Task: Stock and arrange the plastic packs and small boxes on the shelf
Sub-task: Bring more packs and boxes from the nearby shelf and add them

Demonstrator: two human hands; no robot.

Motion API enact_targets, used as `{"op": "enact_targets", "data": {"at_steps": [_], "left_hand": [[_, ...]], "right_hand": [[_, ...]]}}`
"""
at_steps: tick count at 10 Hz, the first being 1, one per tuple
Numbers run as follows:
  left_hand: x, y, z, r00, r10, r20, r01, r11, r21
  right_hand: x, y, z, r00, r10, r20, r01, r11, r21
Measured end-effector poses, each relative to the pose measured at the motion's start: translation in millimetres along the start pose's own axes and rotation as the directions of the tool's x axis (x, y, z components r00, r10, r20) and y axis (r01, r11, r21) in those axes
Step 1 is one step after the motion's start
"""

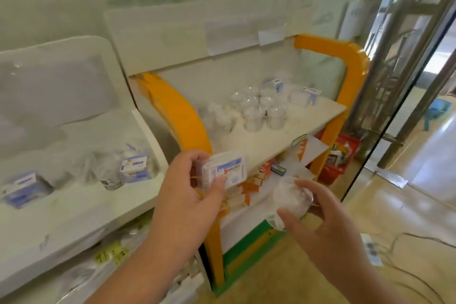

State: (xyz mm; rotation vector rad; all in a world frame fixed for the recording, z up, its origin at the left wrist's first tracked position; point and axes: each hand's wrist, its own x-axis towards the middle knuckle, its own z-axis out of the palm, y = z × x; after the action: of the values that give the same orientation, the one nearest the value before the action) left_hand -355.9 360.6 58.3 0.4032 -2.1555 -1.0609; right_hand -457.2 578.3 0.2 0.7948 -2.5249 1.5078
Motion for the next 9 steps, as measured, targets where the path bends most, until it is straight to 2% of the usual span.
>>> {"op": "enact_targets", "data": {"at_steps": [1,2,5,7,8,9], "left_hand": [[10,-1,35,0.999,-0.031,0.033,0.032,0.999,-0.037],[22,-5,69,0.999,-0.052,0.016,0.053,0.997,-0.050],[86,-17,136,0.985,-0.144,-0.098,0.133,0.985,-0.108],[133,-22,153,0.959,-0.213,-0.188,0.181,0.968,-0.172],[141,-27,153,0.943,-0.257,-0.210,0.220,0.958,-0.185],[144,-33,151,0.935,-0.251,-0.251,0.221,0.965,-0.143]], "right_hand": [[17,23,-10,0.999,0.042,-0.017,-0.043,0.999,-0.031],[43,42,-11,0.997,0.077,0.031,-0.076,0.997,-0.035],[157,80,38,0.980,0.022,0.199,-0.009,0.998,-0.070],[222,72,103,0.919,-0.215,0.329,0.290,0.937,-0.197],[247,69,129,0.855,-0.328,0.402,0.436,0.875,-0.213],[261,74,153,0.827,-0.219,0.518,0.180,0.976,0.125]]}}
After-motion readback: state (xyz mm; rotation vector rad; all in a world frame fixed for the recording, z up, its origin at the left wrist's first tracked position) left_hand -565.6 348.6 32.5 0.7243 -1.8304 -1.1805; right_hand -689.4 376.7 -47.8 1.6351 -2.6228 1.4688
